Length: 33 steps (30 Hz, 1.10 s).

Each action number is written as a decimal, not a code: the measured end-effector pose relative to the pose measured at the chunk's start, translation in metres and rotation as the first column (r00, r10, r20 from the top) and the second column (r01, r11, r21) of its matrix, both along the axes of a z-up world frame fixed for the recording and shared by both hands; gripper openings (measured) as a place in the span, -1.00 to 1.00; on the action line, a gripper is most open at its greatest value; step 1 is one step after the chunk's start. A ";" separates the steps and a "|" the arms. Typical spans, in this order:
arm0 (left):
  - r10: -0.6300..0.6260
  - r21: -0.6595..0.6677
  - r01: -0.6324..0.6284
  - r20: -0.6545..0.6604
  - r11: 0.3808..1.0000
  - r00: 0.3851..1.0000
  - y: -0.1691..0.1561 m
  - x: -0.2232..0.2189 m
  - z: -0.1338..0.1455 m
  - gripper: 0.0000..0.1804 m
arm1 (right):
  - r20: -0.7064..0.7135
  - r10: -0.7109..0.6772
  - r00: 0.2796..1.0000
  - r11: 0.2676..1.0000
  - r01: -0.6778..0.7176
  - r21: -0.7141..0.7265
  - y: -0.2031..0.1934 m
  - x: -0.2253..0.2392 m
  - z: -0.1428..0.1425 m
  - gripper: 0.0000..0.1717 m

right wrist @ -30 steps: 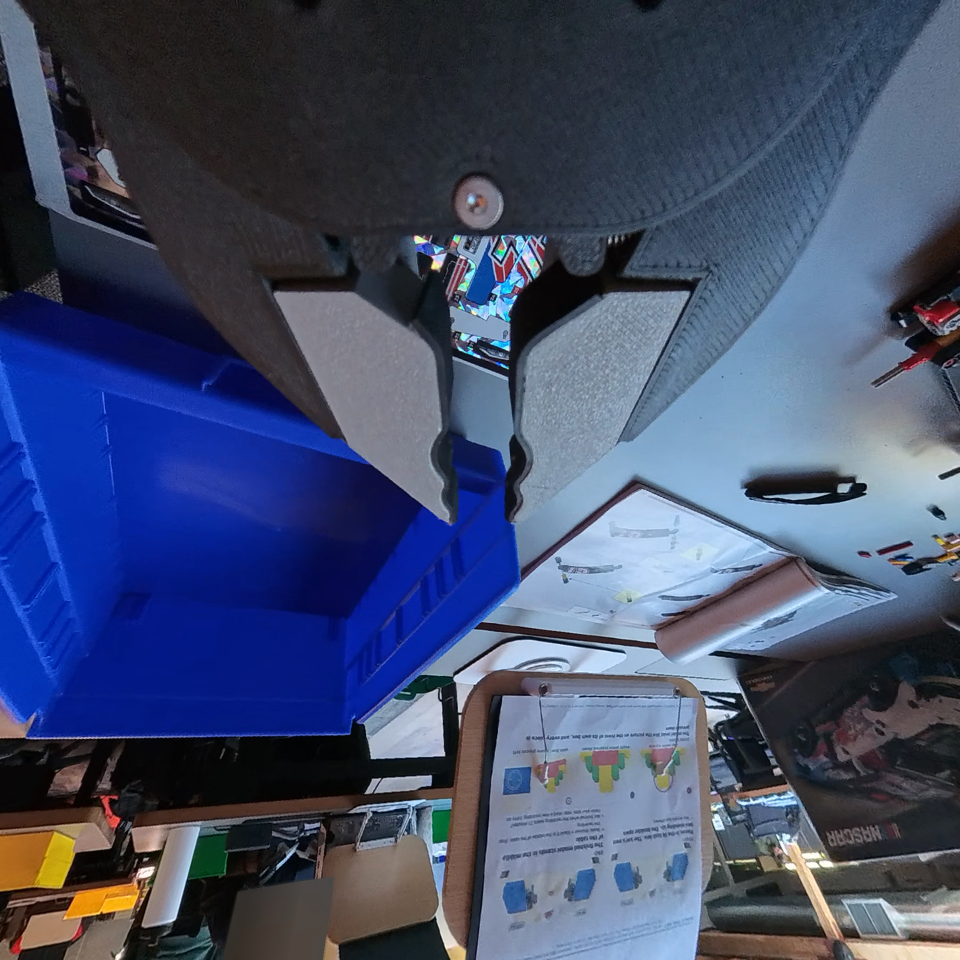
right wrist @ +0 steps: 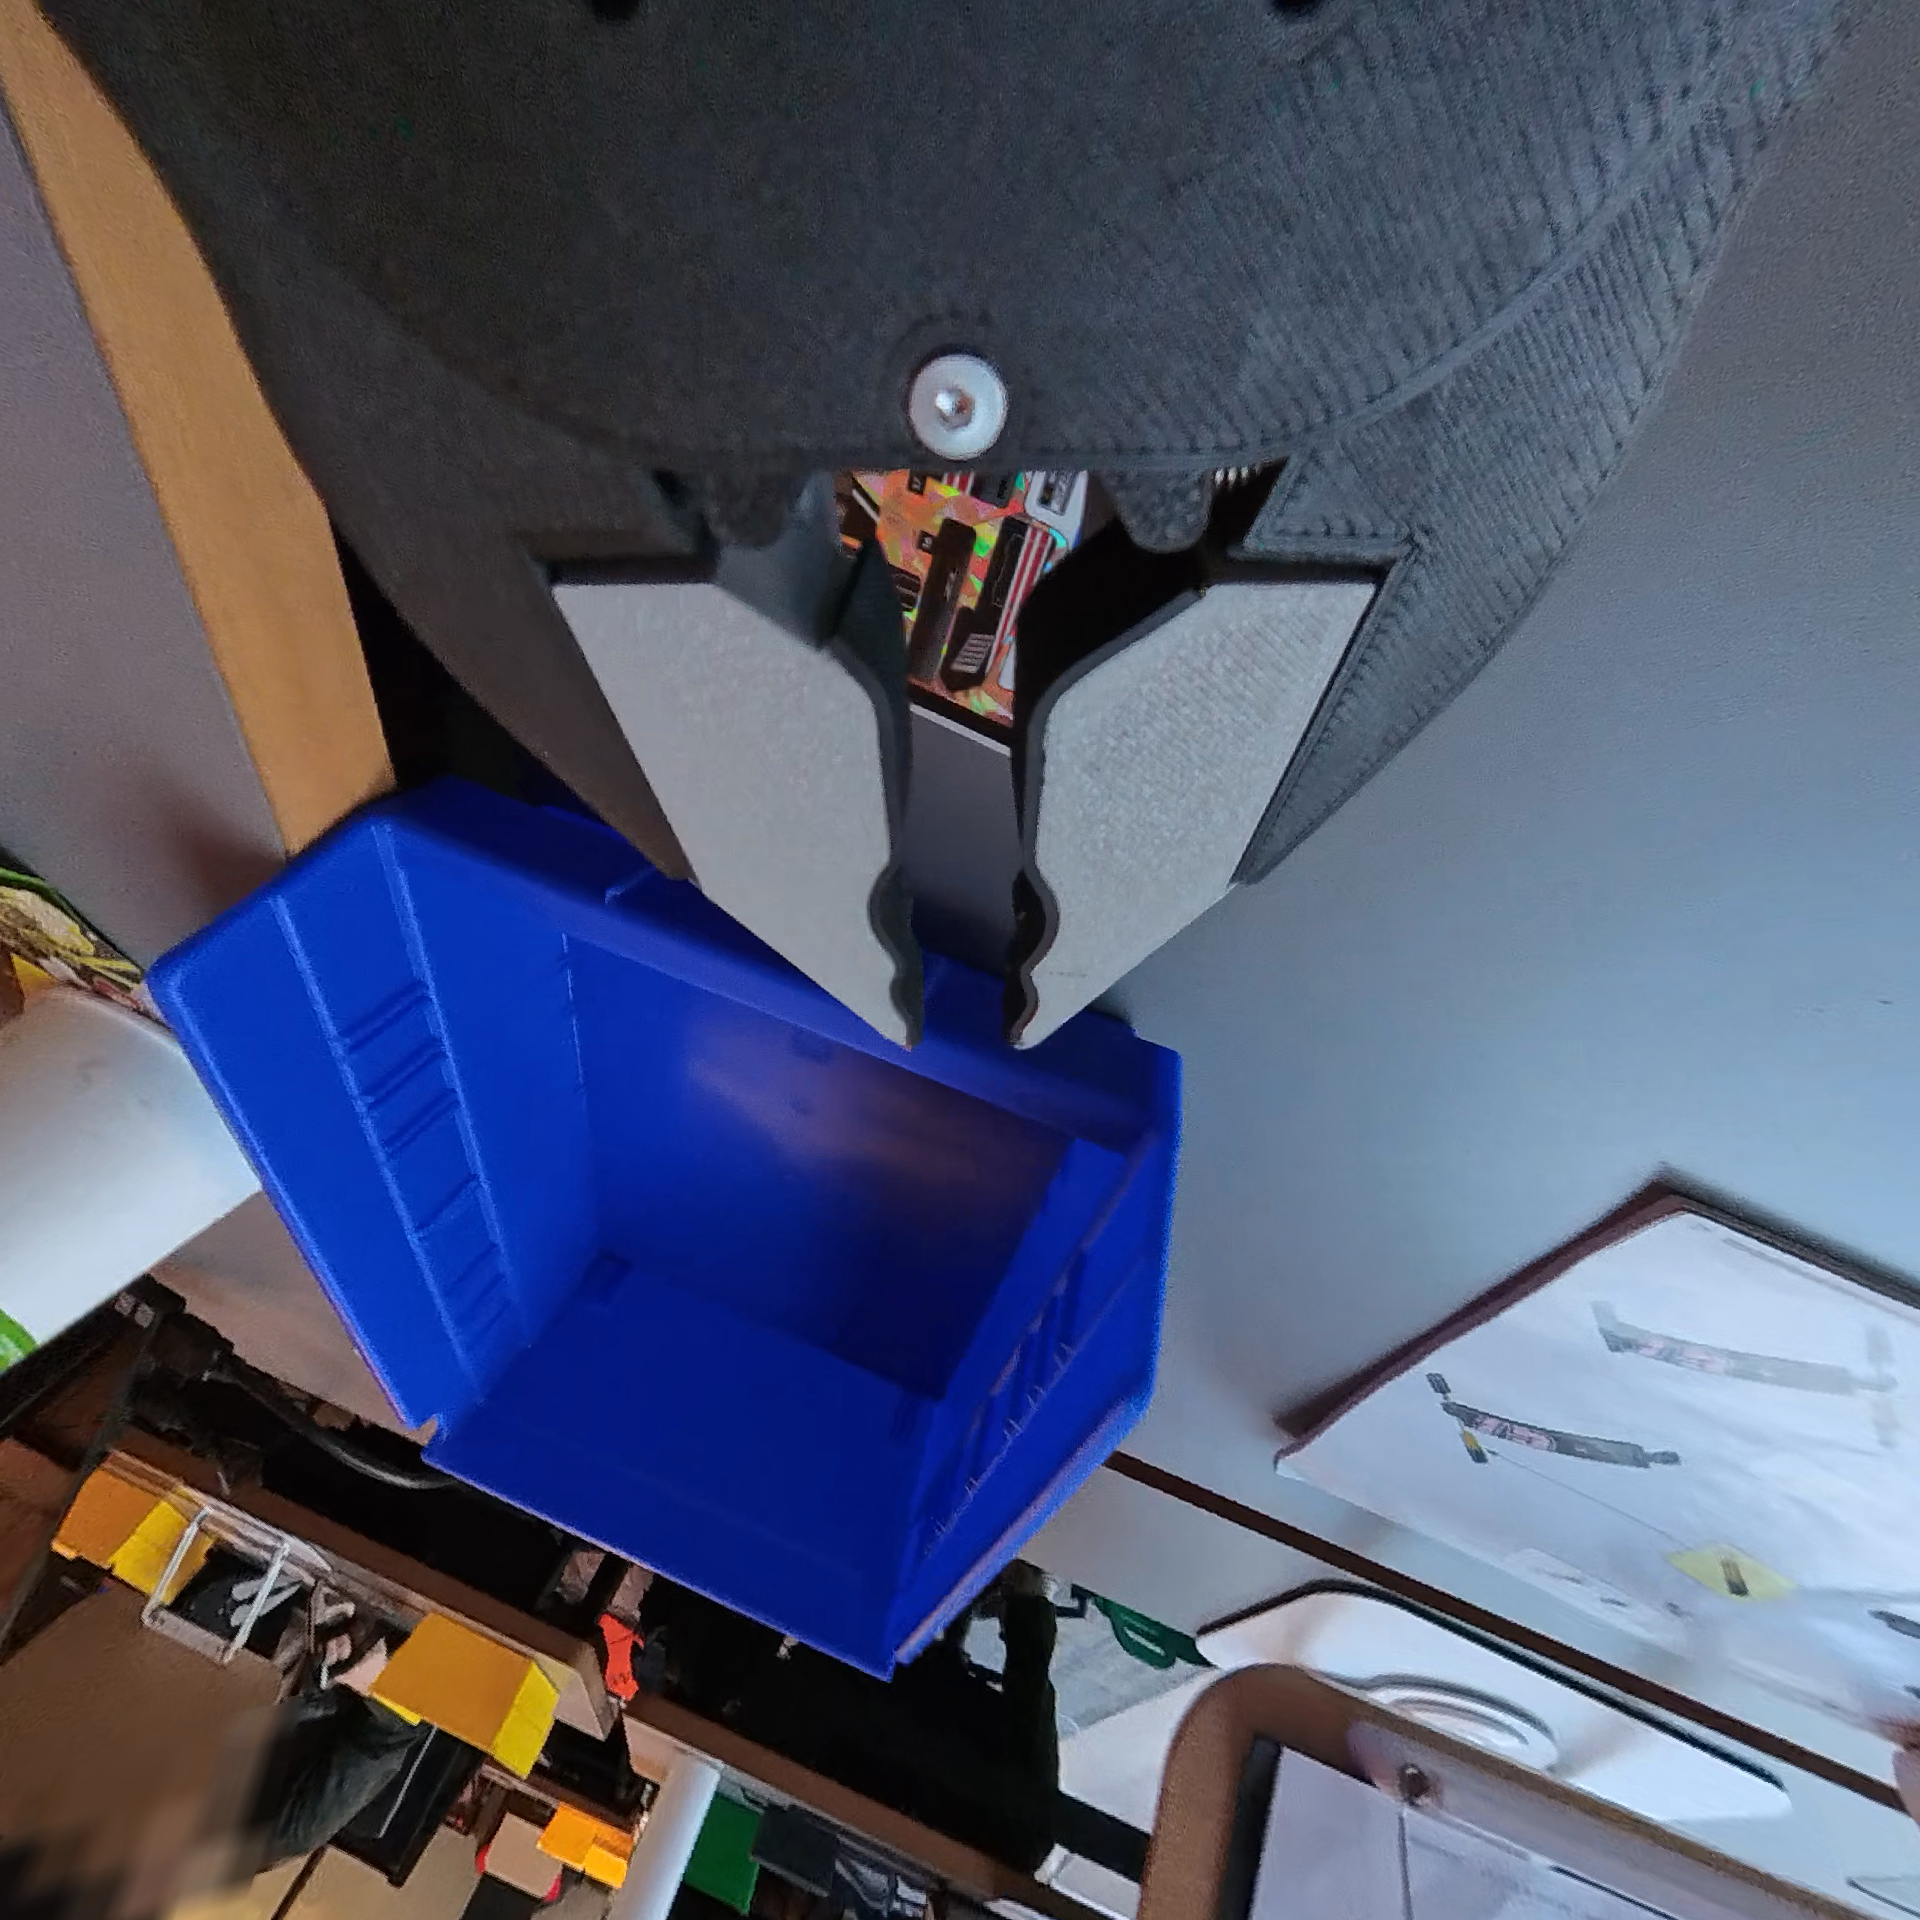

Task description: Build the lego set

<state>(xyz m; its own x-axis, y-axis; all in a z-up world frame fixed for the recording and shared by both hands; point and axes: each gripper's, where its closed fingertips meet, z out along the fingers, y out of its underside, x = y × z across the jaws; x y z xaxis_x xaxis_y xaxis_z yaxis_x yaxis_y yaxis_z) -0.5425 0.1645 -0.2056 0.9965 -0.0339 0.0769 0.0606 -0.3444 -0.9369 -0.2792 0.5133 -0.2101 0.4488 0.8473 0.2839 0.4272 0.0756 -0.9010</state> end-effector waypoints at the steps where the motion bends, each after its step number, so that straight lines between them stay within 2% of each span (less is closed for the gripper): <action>1: -0.001 0.013 0.000 0.046 1.000 0.999 0.000 0.001 0.003 -0.58 | -0.015 0.011 1.000 1.000 -0.011 0.011 -0.002 -0.001 0.003 -0.89; 4: -0.039 0.027 0.035 0.147 0.999 0.988 0.001 0.008 0.007 -0.59 | -0.100 0.032 0.994 0.999 -0.031 0.012 -0.005 0.002 0.014 -0.95; 9: 0.014 -0.042 -0.009 0.119 0.999 0.993 0.004 -0.002 -0.010 -0.60 | -0.211 0.057 0.976 0.997 -0.065 -0.033 -0.007 0.005 0.028 -0.90; 13: 0.001 -0.021 0.002 0.163 1.000 0.987 0.005 0.005 -0.004 -0.60 | -0.301 0.056 0.952 0.997 -0.068 -0.027 -0.010 0.015 0.044 -0.91; 20: 0.017 -0.017 -0.017 -0.013 1.000 1.000 0.007 0.009 0.001 -0.61 | -0.398 0.017 0.917 0.998 -0.040 -0.050 -0.005 0.030 0.059 -0.92; 22: 0.012 -0.028 -0.014 -0.066 1.000 0.998 0.006 0.012 -0.002 -0.61 | -0.418 0.000 0.908 1.000 0.002 0.004 -0.006 0.040 0.072 -0.94; 25: -0.002 -0.040 -0.003 -0.104 0.999 0.995 0.004 0.016 -0.004 -0.61 | -0.481 -0.072 0.874 0.978 0.155 0.136 -0.008 0.069 0.105 -0.93; 28: -0.007 -0.053 0.003 -0.078 0.999 0.997 0.005 0.018 -0.006 -0.59 | -0.410 -0.055 0.910 0.988 0.111 0.112 -0.023 0.081 0.104 -0.94; 31: 0.016 -0.071 -0.025 -0.117 0.997 0.993 0.006 0.013 -0.010 -0.59 | -0.272 -0.069 0.960 0.998 0.067 -0.016 -0.035 0.100 0.078 -0.91; 33: 0.042 -0.080 -0.056 -0.169 0.995 0.985 0.007 0.007 -0.014 -0.60 | -0.216 -0.117 0.969 0.991 0.100 -0.088 -0.039 0.122 0.062 -0.82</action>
<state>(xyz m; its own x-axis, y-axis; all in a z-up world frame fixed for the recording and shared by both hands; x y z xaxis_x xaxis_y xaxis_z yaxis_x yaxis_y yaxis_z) -0.5359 0.1714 -0.2192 0.9958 0.0148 -0.0899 -0.0752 -0.4229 -0.9031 -0.1569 0.4744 -0.1480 0.5836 0.8053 0.1044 0.2196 -0.0328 -0.9750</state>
